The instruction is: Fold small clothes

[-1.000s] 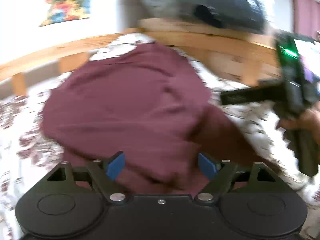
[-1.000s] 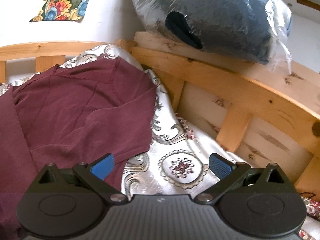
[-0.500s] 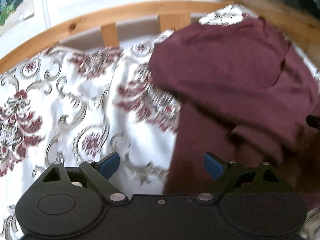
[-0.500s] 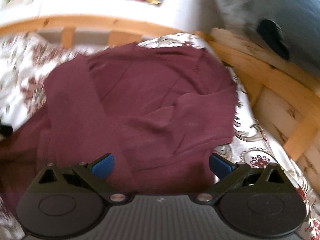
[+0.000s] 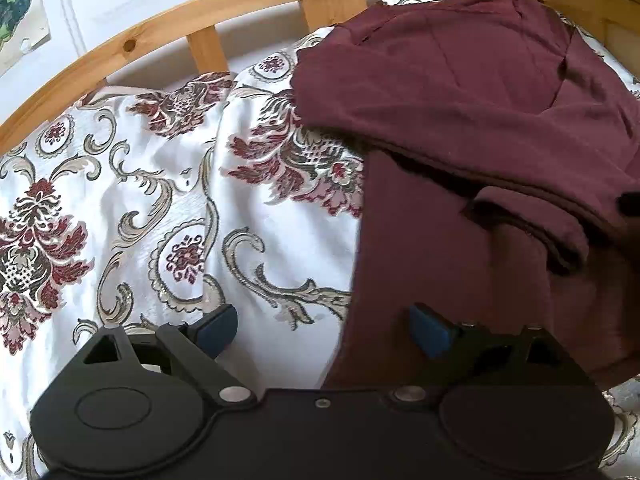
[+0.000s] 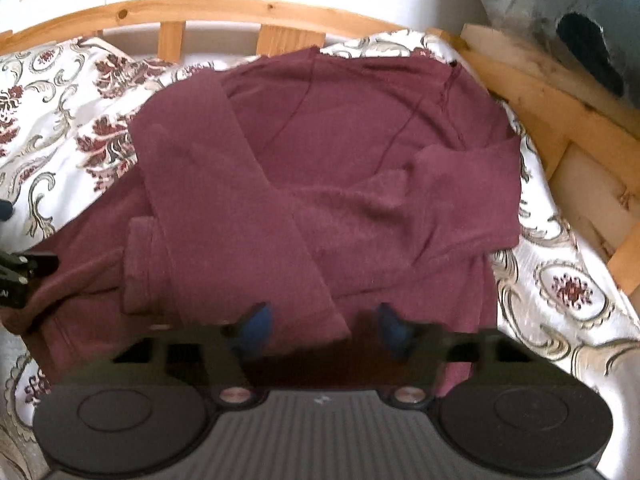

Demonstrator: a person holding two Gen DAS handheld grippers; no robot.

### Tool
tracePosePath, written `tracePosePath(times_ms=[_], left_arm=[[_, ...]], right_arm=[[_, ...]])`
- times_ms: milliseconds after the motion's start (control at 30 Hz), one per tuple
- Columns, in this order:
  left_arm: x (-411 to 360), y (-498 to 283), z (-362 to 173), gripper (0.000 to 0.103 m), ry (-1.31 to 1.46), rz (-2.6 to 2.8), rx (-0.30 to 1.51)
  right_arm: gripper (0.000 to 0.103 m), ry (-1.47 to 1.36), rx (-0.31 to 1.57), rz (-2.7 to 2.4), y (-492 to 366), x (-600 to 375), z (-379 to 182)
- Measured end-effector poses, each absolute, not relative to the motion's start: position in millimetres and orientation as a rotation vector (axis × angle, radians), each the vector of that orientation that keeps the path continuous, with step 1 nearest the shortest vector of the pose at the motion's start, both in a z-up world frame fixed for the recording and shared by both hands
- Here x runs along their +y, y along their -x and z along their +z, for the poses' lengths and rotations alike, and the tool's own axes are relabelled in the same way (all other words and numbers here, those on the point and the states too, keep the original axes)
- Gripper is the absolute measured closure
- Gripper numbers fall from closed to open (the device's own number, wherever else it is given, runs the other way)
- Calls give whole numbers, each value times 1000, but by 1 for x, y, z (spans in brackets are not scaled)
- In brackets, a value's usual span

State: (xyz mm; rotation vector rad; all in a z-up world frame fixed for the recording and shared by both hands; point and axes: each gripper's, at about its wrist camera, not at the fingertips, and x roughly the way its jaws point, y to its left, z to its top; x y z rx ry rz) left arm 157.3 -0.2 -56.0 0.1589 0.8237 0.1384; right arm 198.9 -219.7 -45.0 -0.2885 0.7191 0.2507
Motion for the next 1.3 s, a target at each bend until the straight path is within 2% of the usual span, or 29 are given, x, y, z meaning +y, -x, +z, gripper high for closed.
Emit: tracePosePath(times_ms=[67,100,200,533,633,667,733,767,800,967,1000,1300], left_arm=[[2,-156,-56,10,-156,142,824],[3,-155,-55,10,-157,143,823],[4,-153,-54,10,-162,147,817],[6,-142,-49,10,-187,110,791],[8,-134,-43,9,-201,56,763],[8,-129,-40,8,-212,30,746],[9,-120,-33,6,-240,-30,712],[9,-116,-30,4,-256,-65,697],[9,-113,-27,3,-275,-108,689],[4,-104,-20,3,-391,-287,703],[1,-104,-21,3,-420,-306,713],[-22,-111,-50,5,-628,-371,733]], right_arm=[[80,236,740,254,-199,-223,-43],[88,223,747,255,-199,-225,-42],[96,198,752,256,-197,-228,-38],[96,229,759,251,-182,-232,-35],[91,228,737,245,-174,-241,-26],[87,224,732,244,-169,-246,-23],[68,218,736,243,-160,-257,-20],[51,218,740,244,-154,-263,-19],[40,223,743,249,-148,-269,-19],[15,275,768,244,-128,-287,-23],[11,262,769,238,-128,-289,-23],[2,299,774,259,-130,-276,-35]])
